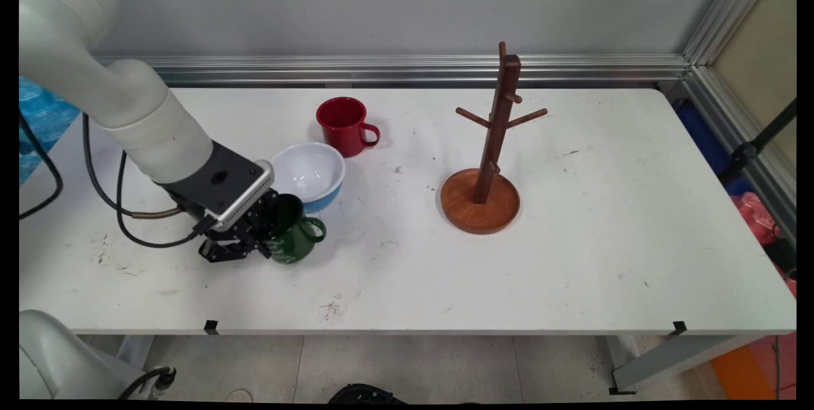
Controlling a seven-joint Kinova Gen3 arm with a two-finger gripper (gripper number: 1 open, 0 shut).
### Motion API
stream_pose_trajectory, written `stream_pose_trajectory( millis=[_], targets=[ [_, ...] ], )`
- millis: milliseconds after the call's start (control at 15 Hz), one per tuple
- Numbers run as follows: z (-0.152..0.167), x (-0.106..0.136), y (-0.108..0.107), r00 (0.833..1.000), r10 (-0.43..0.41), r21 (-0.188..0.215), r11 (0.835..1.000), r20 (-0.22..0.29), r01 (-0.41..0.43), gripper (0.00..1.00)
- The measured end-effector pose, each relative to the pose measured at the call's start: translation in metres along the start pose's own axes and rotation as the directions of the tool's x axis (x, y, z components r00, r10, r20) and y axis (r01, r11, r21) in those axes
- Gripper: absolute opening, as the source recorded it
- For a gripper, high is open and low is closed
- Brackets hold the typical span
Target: Place the picked object on the table
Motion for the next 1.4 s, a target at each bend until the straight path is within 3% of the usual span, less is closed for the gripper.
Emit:
stream_pose_trajectory(
  millis=[1200, 1267, 1400],
  targets=[
    [0.037, -0.004, 0.0, 0.989, 0.142, 0.028, 0.989, 0.025, -0.143, 0.0],
    [0.038, -0.005, -0.001, 0.989, 0.148, 0.029, 0.988, 0.028, -0.149, 1.0],
    [0.038, -0.007, -0.001, 0.987, 0.157, 0.032, 0.987, 0.032, -0.158, 1.0]
  ],
)
